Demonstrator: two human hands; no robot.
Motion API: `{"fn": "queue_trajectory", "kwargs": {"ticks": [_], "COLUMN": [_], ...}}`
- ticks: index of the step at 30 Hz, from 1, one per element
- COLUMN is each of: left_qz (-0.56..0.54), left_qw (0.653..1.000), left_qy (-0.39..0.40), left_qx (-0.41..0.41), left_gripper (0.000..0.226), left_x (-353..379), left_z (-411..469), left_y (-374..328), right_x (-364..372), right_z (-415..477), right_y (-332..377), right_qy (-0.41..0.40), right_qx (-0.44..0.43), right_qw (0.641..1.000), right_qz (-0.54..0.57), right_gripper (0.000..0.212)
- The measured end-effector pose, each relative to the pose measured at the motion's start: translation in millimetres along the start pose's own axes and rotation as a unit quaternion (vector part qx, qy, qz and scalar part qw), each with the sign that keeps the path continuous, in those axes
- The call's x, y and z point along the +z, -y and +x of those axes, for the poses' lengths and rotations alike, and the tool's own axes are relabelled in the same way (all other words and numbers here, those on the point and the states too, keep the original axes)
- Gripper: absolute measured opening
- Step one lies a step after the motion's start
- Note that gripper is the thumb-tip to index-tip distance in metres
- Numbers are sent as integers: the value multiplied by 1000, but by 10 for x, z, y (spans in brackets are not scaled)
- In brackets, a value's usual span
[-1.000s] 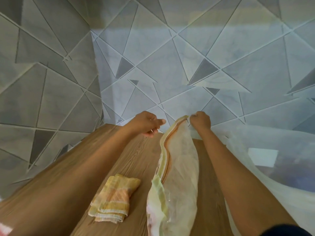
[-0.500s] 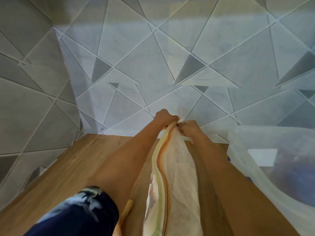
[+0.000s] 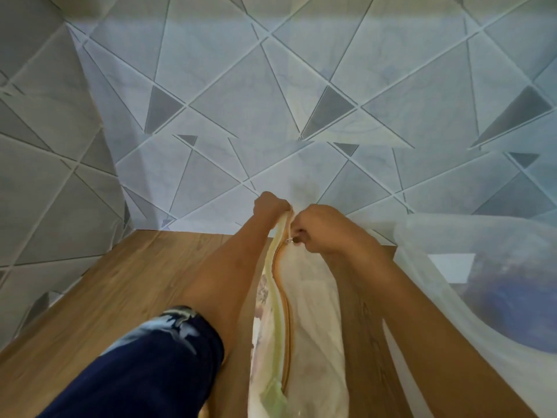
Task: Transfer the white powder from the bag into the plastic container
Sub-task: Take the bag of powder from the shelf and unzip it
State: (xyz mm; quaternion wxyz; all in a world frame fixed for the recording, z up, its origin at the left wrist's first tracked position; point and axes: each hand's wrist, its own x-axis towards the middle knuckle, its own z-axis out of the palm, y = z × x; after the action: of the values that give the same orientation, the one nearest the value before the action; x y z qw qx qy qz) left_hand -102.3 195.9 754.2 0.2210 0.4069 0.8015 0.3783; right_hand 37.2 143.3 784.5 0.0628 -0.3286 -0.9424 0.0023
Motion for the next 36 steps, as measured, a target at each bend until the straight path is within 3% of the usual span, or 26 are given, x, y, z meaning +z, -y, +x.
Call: {"fn": "queue_trajectory", "kwargs": {"ticks": [3, 6, 8, 10, 12, 15, 19, 22, 28, 31, 36], "left_qz": [-24, 48, 143, 174, 172, 217, 187, 161, 113, 101, 97], "left_qw": [999, 984, 956, 943, 950, 962, 981, 986, 990, 986, 988], "left_qy": [41, 173, 255, 285, 259, 153, 32, 6, -76, -128, -118], "left_qx": [-7, -16, -7, 10, 30, 66, 41, 41, 41, 27, 37], "left_gripper": [36, 56, 53, 41, 36, 38, 42, 43, 37, 39, 38], "left_x": [-101, -295, -402, -449, -459, -415, -441, -442, -435, -504, -584], "left_z": [-125, -457, -725, -900, -1006, -1079, -1157, -1252, -1434, -1508, -1589], "left_y": [49, -6, -42, -46, -21, 52, 175, 151, 219, 295, 299], "right_x": [-204, -247, -228, -221, -239, -325, -542, -640, -662, -671, -634], "right_z": [-319, -465, -524, -586, -689, -945, -1442, -1700, -1922, -1957, -1956], "right_y": [70, -10, 27, 119, 221, 360, 563, 606, 656, 769, 804], "right_qy": [20, 2, -7, -10, -12, 7, 15, 17, 48, 47, 71], "right_qx": [-6, 38, 50, 47, 34, -11, -84, -117, -170, -207, -189], "right_qw": [999, 998, 998, 998, 999, 999, 996, 993, 977, 970, 969], "right_qz": [50, 49, 49, 40, 34, 35, 13, 0, 123, 118, 143], "right_gripper": [17, 13, 20, 20, 17, 15, 18, 20, 24, 24, 20]}}
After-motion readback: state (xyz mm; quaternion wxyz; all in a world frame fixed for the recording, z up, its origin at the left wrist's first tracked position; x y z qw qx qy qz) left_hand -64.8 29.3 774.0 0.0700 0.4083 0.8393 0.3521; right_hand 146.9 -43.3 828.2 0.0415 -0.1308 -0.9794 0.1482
